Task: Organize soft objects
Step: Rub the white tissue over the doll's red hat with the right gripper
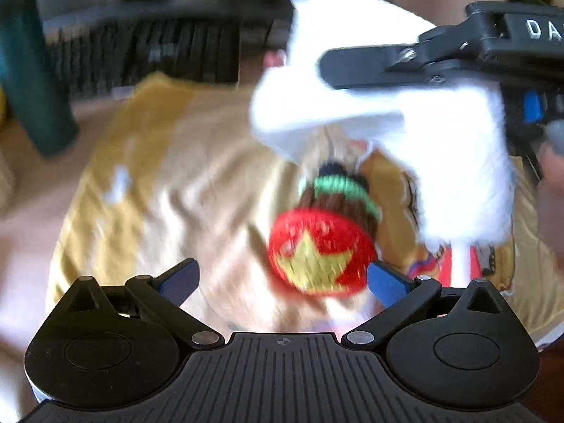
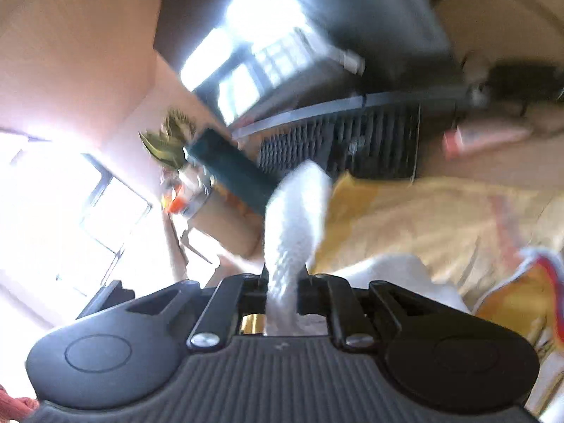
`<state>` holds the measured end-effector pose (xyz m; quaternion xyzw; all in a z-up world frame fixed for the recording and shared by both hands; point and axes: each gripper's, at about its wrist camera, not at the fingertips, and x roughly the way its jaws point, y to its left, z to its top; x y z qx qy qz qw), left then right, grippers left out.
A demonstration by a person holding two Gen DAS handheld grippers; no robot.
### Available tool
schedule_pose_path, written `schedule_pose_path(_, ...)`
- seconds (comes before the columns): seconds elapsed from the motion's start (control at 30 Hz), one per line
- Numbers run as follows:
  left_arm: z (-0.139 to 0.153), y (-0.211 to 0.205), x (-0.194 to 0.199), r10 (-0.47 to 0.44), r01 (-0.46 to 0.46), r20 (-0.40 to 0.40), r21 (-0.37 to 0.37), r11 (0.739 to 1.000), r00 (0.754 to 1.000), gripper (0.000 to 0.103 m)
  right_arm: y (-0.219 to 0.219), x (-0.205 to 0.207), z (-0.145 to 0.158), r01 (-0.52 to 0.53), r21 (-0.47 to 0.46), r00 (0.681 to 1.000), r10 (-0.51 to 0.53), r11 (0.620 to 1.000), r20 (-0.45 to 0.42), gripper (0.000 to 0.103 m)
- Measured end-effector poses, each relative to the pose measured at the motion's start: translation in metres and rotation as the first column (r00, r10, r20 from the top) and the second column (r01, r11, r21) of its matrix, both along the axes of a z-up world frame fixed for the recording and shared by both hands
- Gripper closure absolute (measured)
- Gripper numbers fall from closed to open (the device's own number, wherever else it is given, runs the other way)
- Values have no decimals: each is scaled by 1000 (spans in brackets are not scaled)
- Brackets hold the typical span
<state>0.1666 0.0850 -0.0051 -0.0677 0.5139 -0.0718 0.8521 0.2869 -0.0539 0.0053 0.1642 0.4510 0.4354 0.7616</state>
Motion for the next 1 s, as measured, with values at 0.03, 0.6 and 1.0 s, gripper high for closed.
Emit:
schedule_pose_path(0.03, -1, 3, -1, 9, -9, -6, -12, 1000, 1000, 0, 3, 0, -8, -5, -60, 1000, 5, 998, -3, 90)
schedule_pose_path(0.6, -26, 22, 1, 49, -60, -122, -88, 994, 991, 0, -18, -35, -15, 154, -652, 868, 214, 743, 448, 41)
schedule_pose_path(1.0, -35, 33, -4, 101, -118, -162, -99, 988, 982, 0, -23, -48, -11, -12, -784, 751, 523, 621, 403, 13)
